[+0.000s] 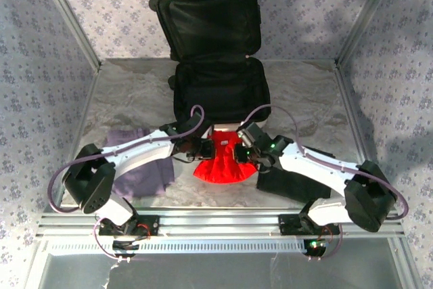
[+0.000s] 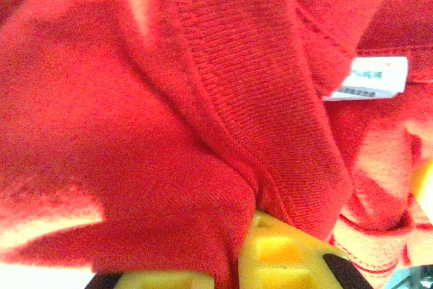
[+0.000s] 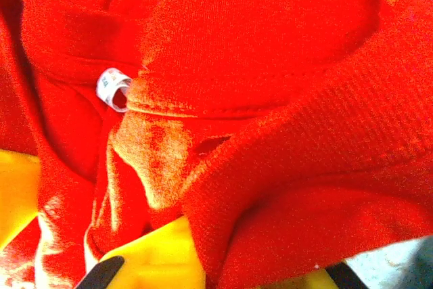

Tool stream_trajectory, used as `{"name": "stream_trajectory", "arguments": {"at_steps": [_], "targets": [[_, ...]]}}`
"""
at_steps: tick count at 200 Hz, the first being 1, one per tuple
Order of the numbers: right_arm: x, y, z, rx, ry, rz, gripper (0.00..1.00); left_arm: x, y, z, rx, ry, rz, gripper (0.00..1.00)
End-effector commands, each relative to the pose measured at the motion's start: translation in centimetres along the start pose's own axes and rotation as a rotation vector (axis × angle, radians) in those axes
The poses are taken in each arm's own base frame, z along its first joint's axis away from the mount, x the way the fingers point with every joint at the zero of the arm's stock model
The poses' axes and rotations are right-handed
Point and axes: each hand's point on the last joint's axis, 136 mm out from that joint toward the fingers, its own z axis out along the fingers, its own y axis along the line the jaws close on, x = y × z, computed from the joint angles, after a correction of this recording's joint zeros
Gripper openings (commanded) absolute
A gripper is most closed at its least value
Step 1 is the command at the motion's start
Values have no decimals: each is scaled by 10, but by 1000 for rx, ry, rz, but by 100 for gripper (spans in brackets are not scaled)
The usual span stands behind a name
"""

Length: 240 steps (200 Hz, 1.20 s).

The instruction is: Pack the luggage

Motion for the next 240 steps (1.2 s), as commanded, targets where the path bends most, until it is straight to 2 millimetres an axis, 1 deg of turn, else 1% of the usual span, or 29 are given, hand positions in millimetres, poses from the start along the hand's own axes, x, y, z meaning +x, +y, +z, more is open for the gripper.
{"name": "stream_trajectory", "arguments": {"at_steps": [1, 25, 40, 66, 82, 87, 90, 111, 146, 150, 166, 179, 197, 217, 240], "targets": [[-27, 10, -21, -30, -53, -48, 0, -28, -18, -33, 31, -91, 43, 0], [-50, 14, -29, -65, -88, -55, 0, -56, -26, -50, 53, -154, 54, 0], [-70, 15, -35, -70, -119, -59, 0, -74, -31, -59, 54, -187, 77, 0], [-103, 15, -39, -88, -154, -59, 0, -106, -36, -66, 52, -240, 114, 0], [-123, 11, -36, -96, -165, -54, 0, -128, -33, -64, 41, -260, 118, 0], [-126, 8, -32, -98, -153, -52, 0, -136, -34, -63, 48, -266, 122, 0], [-137, 12, -36, -111, -174, -55, 0, -139, -34, -62, 49, -266, 123, 0], [-162, 10, -30, -129, -180, -61, 0, -167, -33, -57, 58, -280, 127, 0], [-203, 9, -24, -144, -225, -82, 0, -205, -30, -46, 82, -299, 129, 0], [-207, 7, -21, -142, -225, -80, 0, -209, -30, -47, 85, -306, 130, 0], [-220, 3, -11, -143, -220, -74, 0, -223, -23, -38, 76, -307, 131, 0], [-228, -5, 3, -140, -206, -60, 0, -233, -17, -30, 72, -314, 128, 0], [-235, -17, 26, -131, -185, -42, 0, -245, -4, -17, 81, -307, 98, 0], [-240, -30, 52, -138, -161, -20, 0, -259, 11, -6, 79, -320, 69, 0], [-246, -43, 76, -124, -147, -11, 0, -270, 27, 8, 70, -331, 50, 0]]}}
